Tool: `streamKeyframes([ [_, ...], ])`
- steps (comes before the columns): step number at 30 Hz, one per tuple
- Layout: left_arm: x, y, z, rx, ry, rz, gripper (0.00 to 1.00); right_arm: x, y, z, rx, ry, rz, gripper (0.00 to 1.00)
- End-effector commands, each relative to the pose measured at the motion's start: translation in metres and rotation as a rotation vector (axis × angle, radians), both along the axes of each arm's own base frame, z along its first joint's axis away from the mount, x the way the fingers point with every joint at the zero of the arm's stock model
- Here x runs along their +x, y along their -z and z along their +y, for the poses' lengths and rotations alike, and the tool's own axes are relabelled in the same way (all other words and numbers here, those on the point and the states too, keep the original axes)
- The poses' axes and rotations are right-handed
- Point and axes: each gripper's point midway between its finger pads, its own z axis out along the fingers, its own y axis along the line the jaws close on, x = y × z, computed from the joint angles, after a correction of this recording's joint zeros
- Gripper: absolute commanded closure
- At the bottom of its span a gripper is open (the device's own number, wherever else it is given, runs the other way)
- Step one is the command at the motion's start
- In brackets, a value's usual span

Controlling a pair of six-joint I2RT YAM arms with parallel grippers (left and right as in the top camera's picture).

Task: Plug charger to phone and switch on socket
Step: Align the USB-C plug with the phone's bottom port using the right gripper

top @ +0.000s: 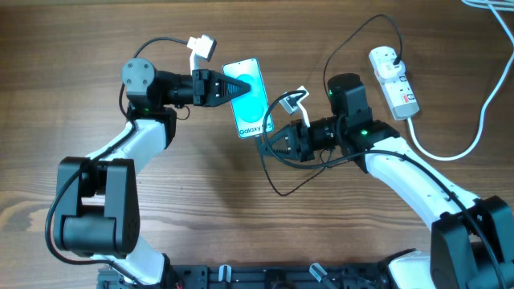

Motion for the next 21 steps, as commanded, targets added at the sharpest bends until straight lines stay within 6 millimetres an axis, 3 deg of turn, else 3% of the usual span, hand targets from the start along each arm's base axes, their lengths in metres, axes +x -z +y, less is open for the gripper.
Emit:
streamKeyframes([
  [1,-0.019,0.001,-0.005,0.014,0.083,-0.009,0.96,0.012,0.003,0.001,-0.021,0.041,-0.044,0.96],
  [6,-0.026,0.011,-0.007,0.017,0.094,0.026,0.96,0.015,0.006,0.001,-0.034,0.057,-0.047,0.95],
  [13,-0.033,0.011,-0.014,0.015,0.117,-0.001,0.96,0.013,0.010,0.000,-0.048,0.054,-0.041,0.95],
  [21,-0.033,0.006,-0.013,0.010,0.112,-0.065,0.96,0.020,0.017,-0.001,-0.086,0.095,-0.043,0.86],
])
